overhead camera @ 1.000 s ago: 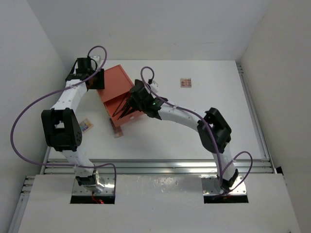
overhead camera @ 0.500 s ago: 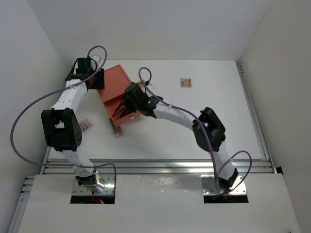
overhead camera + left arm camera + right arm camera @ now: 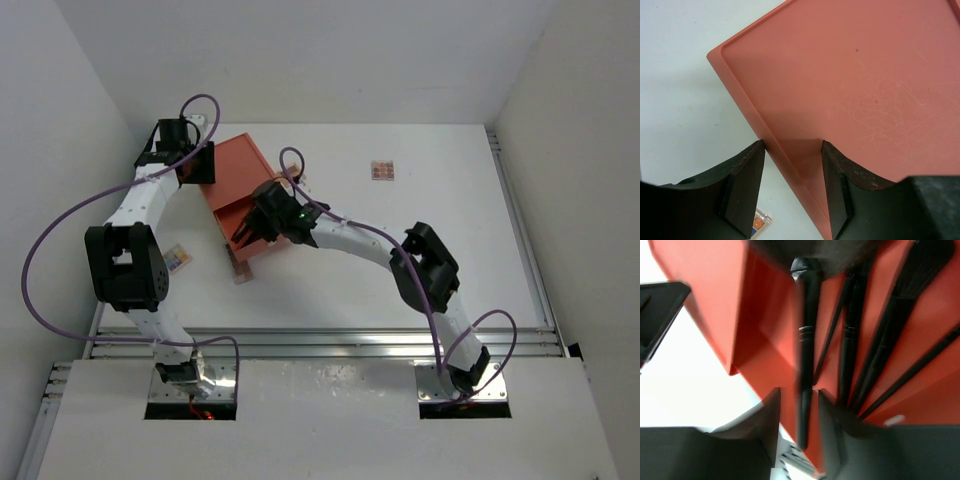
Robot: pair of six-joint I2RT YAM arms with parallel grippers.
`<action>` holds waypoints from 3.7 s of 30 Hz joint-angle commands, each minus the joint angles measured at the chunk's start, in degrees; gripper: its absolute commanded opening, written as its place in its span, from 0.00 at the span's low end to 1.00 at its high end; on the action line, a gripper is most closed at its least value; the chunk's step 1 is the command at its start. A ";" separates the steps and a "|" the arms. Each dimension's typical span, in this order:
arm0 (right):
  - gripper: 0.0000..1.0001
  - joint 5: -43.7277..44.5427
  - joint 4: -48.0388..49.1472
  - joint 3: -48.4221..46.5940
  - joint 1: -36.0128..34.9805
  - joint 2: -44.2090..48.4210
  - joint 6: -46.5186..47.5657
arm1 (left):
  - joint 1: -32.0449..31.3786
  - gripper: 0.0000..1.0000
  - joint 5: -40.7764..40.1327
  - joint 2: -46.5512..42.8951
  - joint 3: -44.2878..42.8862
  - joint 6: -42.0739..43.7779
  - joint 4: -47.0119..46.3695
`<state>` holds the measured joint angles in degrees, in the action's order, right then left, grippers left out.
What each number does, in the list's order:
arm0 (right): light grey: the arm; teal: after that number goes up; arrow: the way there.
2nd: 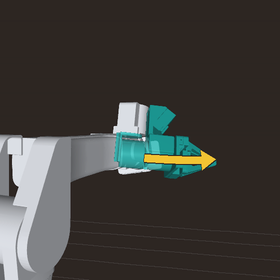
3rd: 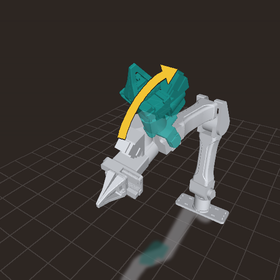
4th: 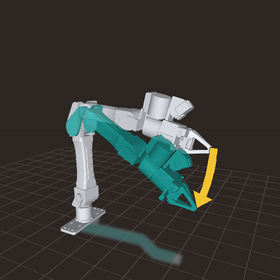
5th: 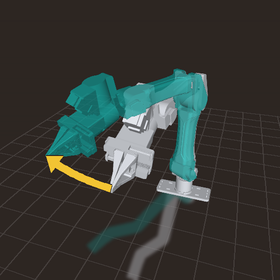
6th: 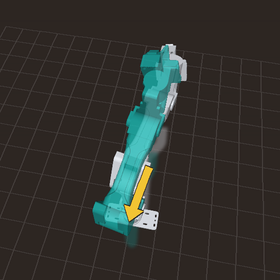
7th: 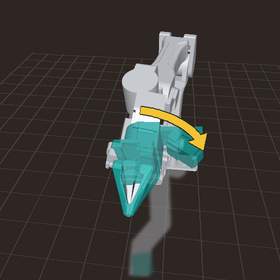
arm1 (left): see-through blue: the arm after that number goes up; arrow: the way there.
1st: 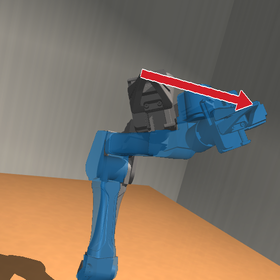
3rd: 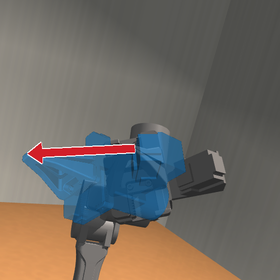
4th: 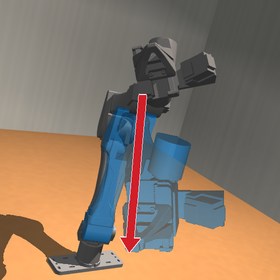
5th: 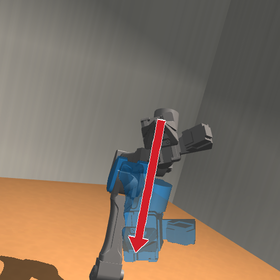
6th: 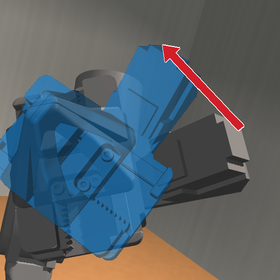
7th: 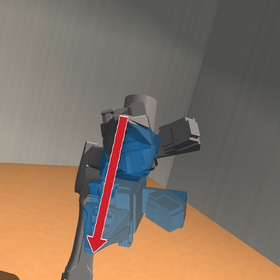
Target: Organize the makeup
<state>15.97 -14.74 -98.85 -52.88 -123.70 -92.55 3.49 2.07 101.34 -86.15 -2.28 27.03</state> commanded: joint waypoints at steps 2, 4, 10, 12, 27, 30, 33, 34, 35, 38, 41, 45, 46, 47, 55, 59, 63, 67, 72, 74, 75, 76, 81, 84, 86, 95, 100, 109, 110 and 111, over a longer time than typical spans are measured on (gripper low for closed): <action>0.46 -1.82 1.29 -3.72 -0.03 -0.66 1.49 | 0.64 0.54 1.27 -1.32 -0.86 -0.97 0.31; 0.64 -2.17 2.25 -4.16 0.06 -0.05 4.12 | 0.64 0.54 1.27 -1.32 -0.86 -0.97 0.31; 0.67 -1.29 8.39 -6.62 0.06 1.97 18.09 | 0.64 0.54 1.27 -1.32 -0.86 -0.97 0.31; 0.61 -1.11 11.31 -7.93 -0.55 3.19 25.70 | 0.64 0.54 1.27 -1.32 -0.86 -0.97 0.31; 0.00 -7.69 -4.06 10.78 -0.03 16.91 71.99 | 1.17 0.54 1.27 -0.27 -1.39 -0.97 0.31; 0.00 -11.92 -4.33 12.53 0.59 16.13 69.09 | 1.17 0.54 1.27 0.34 -1.39 -0.97 0.31; 0.00 -13.15 -3.28 11.75 1.20 13.93 66.98 | 1.17 0.54 1.27 0.35 -1.39 -0.97 0.31; 0.00 -13.07 -2.84 11.23 1.20 12.88 66.80 | 1.17 0.54 1.27 0.35 -1.39 -0.97 0.31; 0.00 -13.07 -1.44 10.26 1.29 11.91 66.71 | 1.17 0.54 1.27 0.35 -1.39 -0.45 0.31; 0.00 -12.98 1.63 9.03 1.82 9.54 66.19 | 1.17 0.54 1.27 0.35 -1.39 -0.44 0.31; 0.00 -12.11 2.69 6.48 2.34 6.99 65.22 | 1.17 0.54 1.27 0.87 -1.39 -0.44 0.31; 0.00 -8.50 8.32 6.65 2.35 5.75 65.48 | 1.17 0.54 1.27 0.88 -1.39 -0.44 0.31; 0.00 -7.63 10.24 6.30 2.43 5.58 65.40 | 1.17 0.54 1.27 0.88 -1.39 0.17 0.31; 0.00 -7.27 11.22 6.21 2.26 4.97 65.66 | 1.17 0.54 2.06 1.40 -1.91 0.17 0.31; 0.00 -1.82 19.57 2.27 2.43 1.27 68.81 | 1.70 0.54 4.88 1.93 -1.92 1.23 0.31; 0.00 -0.41 20.28 -2.66 2.87 -3.91 70.14 | 2.23 0.54 4.88 2.46 -1.92 1.23 0.31; 0.00 1.52 21.15 -6.53 3.05 -8.21 70.93 | 2.23 0.54 5.41 2.46 -1.39 1.23 0.84; 0.00 2.23 21.51 -8.81 3.40 -10.07 70.75 | 2.23 0.54 5.41 2.99 -1.39 1.23 0.84; 0.00 2.23 20.37 -11.10 3.66 -11.91 71.55 | 2.75 0.54 5.41 2.99 -1.39 1.76 1.36; 0.00 2.14 18.61 -11.54 3.75 -12.18 71.11 | 2.75 0.54 5.41 2.99 -1.39 1.76 1.88; 0.01 1.96 18.17 -11.37 3.93 -12.27 70.85 | 2.75 0.54 5.41 2.99 -1.39 1.76 1.89; 0.04 1.70 16.78 -10.67 4.01 -11.57 70.15 | 2.75 0.54 5.41 2.99 -1.39 1.76 1.89; 0.40 0.46 18.95 1.17 4.28 -6.30 66.38 | 2.75 0.54 5.41 2.99 -1.39 1.23 1.89; 0.48 -0.84 18.35 0.69 4.19 -6.99 64.79 | 2.75 0.54 5.41 3.51 -1.91 1.23 1.89; 0.55 -1.72 17.91 -2.38 4.10 -9.35 64.87 | 2.75 0.54 5.41 3.51 -1.92 1.23 1.89; 0.56 -6.03 23.88 -3.28 4.10 -12.88 64.25 | 2.75 0.54 5.41 4.04 -2.53 0.70 1.89; 0.55 -6.13 23.80 -5.30 3.75 -14.90 63.82 | 2.75 0.54 5.93 5.18 -3.15 0.17 1.89; 0.53 -4.10 25.55 -9.08 2.96 -17.71 64.87 | 3.28 0.54 5.93 5.71 -3.68 0.17 1.89; 0.53 -3.75 25.64 -9.43 3.31 -17.72 64.87 | 3.28 0.54 6.45 5.71 -3.68 0.17 1.89; 0.53 -3.40 25.73 -9.69 2.96 -17.72 64.87 | 3.28 0.54 6.46 5.71 -3.68 0.17 1.89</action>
<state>11.42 7.25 -104.97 -49.36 -141.73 -27.88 6.09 7.68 104.86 -89.43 -1.87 26.44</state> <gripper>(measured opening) 0.533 0.543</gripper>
